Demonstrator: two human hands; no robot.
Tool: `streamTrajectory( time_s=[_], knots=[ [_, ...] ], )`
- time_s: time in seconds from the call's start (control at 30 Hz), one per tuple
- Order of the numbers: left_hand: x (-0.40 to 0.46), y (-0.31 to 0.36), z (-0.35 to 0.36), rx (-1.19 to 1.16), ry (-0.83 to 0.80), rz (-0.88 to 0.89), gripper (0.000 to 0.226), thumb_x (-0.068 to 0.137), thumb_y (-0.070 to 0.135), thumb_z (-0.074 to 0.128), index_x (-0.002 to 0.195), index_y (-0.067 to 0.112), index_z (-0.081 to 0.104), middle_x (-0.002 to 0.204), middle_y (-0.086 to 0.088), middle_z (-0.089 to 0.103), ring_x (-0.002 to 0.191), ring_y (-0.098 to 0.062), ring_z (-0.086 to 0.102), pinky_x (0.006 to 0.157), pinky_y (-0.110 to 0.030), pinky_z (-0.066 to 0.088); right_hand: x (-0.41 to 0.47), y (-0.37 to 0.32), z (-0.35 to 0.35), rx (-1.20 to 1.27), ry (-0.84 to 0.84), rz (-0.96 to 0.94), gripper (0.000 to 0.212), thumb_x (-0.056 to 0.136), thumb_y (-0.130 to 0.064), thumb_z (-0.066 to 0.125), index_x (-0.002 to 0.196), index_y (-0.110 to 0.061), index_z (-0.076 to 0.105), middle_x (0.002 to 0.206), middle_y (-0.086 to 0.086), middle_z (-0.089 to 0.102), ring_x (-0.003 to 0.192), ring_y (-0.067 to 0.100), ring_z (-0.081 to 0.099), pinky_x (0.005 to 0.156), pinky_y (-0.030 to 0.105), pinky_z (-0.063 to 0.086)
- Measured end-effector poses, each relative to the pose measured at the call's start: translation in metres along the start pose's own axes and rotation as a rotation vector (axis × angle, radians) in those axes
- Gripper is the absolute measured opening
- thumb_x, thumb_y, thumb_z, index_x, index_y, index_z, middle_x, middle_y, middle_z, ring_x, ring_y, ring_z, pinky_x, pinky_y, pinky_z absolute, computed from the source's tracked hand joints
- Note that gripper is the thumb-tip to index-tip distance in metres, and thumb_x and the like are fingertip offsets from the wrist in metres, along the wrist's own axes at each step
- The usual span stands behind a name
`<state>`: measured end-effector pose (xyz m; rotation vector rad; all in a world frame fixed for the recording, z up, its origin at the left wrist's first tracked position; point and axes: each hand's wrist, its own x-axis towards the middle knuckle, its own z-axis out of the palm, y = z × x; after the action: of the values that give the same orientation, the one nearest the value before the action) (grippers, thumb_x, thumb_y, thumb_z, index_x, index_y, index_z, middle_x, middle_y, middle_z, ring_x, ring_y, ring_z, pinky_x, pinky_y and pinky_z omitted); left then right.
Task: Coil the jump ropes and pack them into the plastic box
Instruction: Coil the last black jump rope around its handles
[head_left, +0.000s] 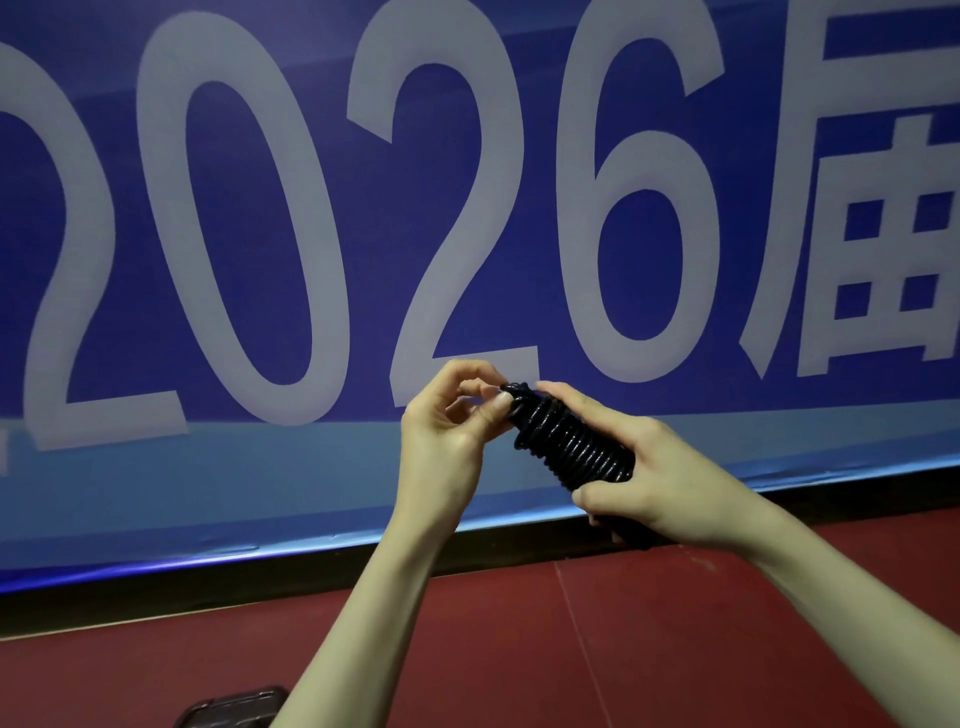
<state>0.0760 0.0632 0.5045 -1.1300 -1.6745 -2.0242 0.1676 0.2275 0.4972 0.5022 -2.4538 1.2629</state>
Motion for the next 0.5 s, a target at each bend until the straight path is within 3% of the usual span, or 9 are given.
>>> streamTrajectory(
  time_s=[0.1,0.23,0.37,0.5],
  knots=[
    [0.001,0.004,-0.001,-0.048,0.007,-0.035,0.018,0.092,-0.003,0.055,0.086,0.012,0.064,0.075,0.001,0.064,0.076,-0.013,0.064,0.074,-0.025,0.054,0.001,0.002,0.000,-0.193,0.116,-0.046,0.094,0.077,-0.002,0.063,0.137,-0.066,0.029,0.087,0.002,0.066,0.061,0.027,0.049,0.061,0.042,0.049],
    [0.000,0.008,0.004,-0.137,0.019,-0.099,0.017,0.094,0.006,0.055,0.082,0.014,0.065,0.078,-0.003,0.066,0.077,-0.013,0.064,0.074,-0.024,0.054,0.003,0.009,0.004,-0.405,0.216,-0.085,0.090,0.070,-0.023,0.055,0.140,-0.066,0.018,0.092,-0.007,0.060,0.061,0.018,0.047,0.062,0.044,0.050],
    [-0.001,0.003,0.000,-0.174,0.003,-0.143,0.005,0.084,0.010,0.069,0.083,0.015,0.068,0.080,-0.005,0.069,0.082,-0.016,0.067,0.078,-0.026,0.054,0.003,0.017,0.008,-0.482,0.247,-0.111,0.090,0.071,-0.026,0.052,0.144,-0.062,0.014,0.097,-0.005,0.060,0.064,0.017,0.048,0.063,0.043,0.050],
    [0.000,0.004,-0.002,-0.263,0.003,-0.200,0.011,0.084,0.000,0.067,0.085,0.011,0.067,0.082,-0.005,0.071,0.083,-0.016,0.069,0.077,-0.025,0.054,0.002,0.020,0.006,-0.525,0.247,-0.159,0.089,0.071,-0.026,0.051,0.144,-0.061,0.013,0.094,-0.004,0.058,0.063,0.017,0.047,0.060,0.040,0.050]
  ],
)
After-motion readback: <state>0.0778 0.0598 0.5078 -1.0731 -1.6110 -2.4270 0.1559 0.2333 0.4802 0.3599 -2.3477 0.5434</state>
